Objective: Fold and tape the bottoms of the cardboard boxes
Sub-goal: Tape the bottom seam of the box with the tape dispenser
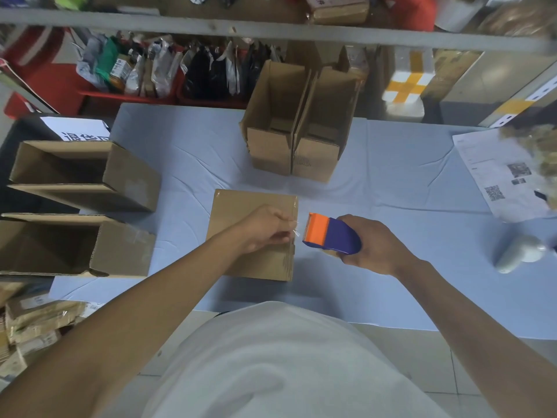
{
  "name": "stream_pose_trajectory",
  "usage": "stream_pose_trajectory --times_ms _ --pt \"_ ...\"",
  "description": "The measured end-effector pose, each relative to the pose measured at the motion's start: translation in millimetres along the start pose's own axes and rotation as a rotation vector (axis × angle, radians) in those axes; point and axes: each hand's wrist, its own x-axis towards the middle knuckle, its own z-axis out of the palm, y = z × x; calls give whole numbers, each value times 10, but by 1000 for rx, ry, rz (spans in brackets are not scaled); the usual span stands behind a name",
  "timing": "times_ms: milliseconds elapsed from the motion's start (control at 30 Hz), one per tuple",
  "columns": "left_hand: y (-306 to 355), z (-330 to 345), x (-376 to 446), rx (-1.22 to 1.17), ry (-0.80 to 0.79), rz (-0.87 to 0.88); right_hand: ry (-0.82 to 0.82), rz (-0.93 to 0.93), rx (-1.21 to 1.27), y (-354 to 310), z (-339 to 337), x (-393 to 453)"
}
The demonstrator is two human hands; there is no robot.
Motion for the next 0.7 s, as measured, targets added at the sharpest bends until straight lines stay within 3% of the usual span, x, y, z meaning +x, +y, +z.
stream_pose_trajectory --times_ms 233,300,500,700 --pt "51 -82 -29 -143 -46 -102 -33 32 -26 40 -20 -11" --pt "42 -77 -24 -58 -40 -60 -34 30 -25 22 -29 -11" --pt "-19 -50 4 116 175 59 -35 37 -73 -52 -24 62" --pt "-10 -90 26 133 318 50 -44 73 -102 -37 -25 126"
